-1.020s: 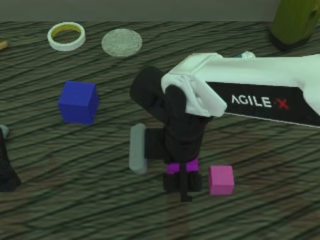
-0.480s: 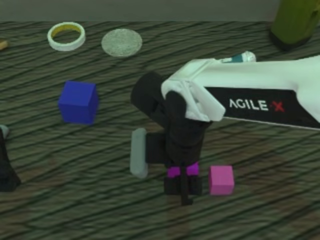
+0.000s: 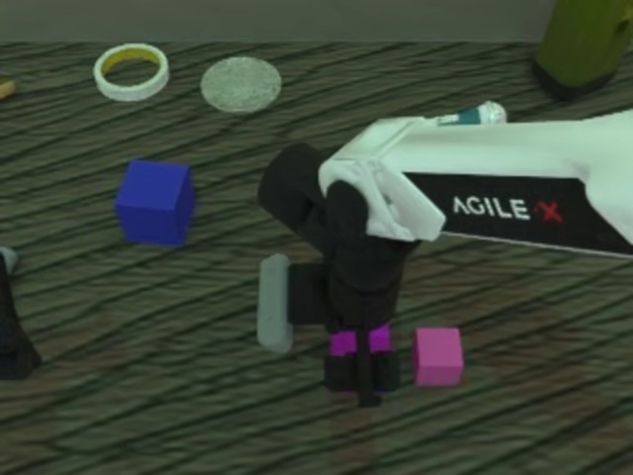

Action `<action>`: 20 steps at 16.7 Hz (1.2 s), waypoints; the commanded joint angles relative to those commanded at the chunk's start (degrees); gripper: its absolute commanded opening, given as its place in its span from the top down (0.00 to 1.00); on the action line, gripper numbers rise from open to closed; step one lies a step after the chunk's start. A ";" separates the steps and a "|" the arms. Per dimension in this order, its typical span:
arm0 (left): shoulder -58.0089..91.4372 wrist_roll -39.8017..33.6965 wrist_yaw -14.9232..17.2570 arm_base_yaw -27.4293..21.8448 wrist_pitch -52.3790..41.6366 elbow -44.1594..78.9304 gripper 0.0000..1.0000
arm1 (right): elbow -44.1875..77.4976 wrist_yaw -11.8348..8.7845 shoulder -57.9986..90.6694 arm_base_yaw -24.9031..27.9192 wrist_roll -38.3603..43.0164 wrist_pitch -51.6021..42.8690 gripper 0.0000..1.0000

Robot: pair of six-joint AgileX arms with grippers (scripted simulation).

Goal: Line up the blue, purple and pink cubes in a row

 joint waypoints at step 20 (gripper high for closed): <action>0.00 0.00 0.00 0.00 0.00 0.00 0.00 | 9.52 -0.05 -4.32 0.30 -0.26 -13.85 0.00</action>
